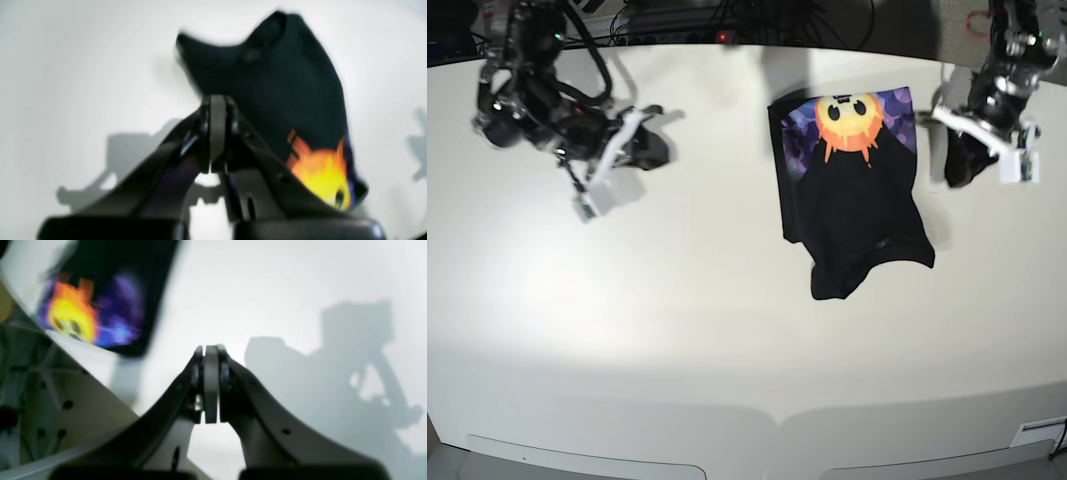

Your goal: Fold the T-shirt properly

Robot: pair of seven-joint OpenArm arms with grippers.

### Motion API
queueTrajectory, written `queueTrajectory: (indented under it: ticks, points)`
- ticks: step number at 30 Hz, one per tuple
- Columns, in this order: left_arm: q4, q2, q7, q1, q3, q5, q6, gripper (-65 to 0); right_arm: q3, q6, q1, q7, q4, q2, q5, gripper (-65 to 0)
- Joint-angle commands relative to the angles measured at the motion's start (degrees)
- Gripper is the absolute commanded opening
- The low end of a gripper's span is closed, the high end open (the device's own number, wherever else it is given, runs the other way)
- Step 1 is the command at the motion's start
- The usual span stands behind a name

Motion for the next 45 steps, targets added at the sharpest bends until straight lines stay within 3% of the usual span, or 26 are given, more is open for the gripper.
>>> queueTrajectory:
  ticks: [1, 6, 11, 15, 19, 25, 30, 33, 35, 40, 42, 45]
  points:
    - [1.0, -0.3, -1.1, 2.3, -1.0, -0.7, -0.2, -65.0, 1.9, 0.3, -1.6, 0.3, 1.9, 0.6, 1.7, -65.0]
    - [1.0, -0.3, -1.0, 12.5, -2.7, -0.3, -0.3, -65.0, 12.5, 0.3, -10.6, -2.8, 5.7, 0.5, 1.7, -65.0]
    - [0.9, -0.3, -1.7, 21.3, -2.7, 5.3, -0.3, -65.0, 20.3, 0.3, -19.5, -5.2, 6.1, 0.1, 1.6, -65.0]
    - [0.5, -0.2, -5.4, 27.1, -2.6, 8.6, -0.2, -65.0, 24.5, 0.3, -26.5, -4.6, 5.7, -3.1, 1.2, -65.0]
    - [-5.9, -0.2, -9.6, 28.3, -2.6, 9.6, -0.7, -65.0, 25.5, 0.3, -32.0, 2.1, 3.1, -7.8, -1.6, -65.0]
    - [-27.4, -0.2, -12.7, 22.6, -2.6, 9.5, -10.5, -65.0, 25.4, 0.3, -32.6, 13.9, -11.2, -10.8, -14.9, -65.0]
    - [-50.5, -0.2, -19.6, 13.3, -2.6, 9.7, -10.8, -65.0, 25.4, 0.3, -26.8, 24.1, -31.6, -7.2, -23.7, -65.0]
    - [-65.3, -0.2, -25.2, 5.6, -2.6, 15.9, -10.8, -65.0, 24.6, 0.3, -20.0, 29.2, -46.6, -2.6, -30.1, -65.0]
    - [-74.5, -0.2, -25.9, 0.3, -2.6, 18.3, -10.8, -65.0, 22.3, 0.3, -15.0, 31.5, -57.0, 1.2, -34.7, -65.0]
    - [-90.7, 0.0, -25.8, -10.9, -2.6, 18.5, -10.8, -65.0, 10.6, 0.3, -3.3, 42.1, -79.4, 9.3, -40.6, -65.0]
    - [-94.1, 0.1, -25.8, -14.3, -2.6, 18.5, -10.8, -65.0, 4.5, -0.4, 0.7, 46.2, -84.5, 10.4, -42.6, -65.0]
    - [-96.5, 0.9, -25.4, -18.3, -2.6, 18.5, -10.8, -65.0, -4.7, -5.5, 5.6, 48.5, -87.8, 10.0, -42.0, -65.0]
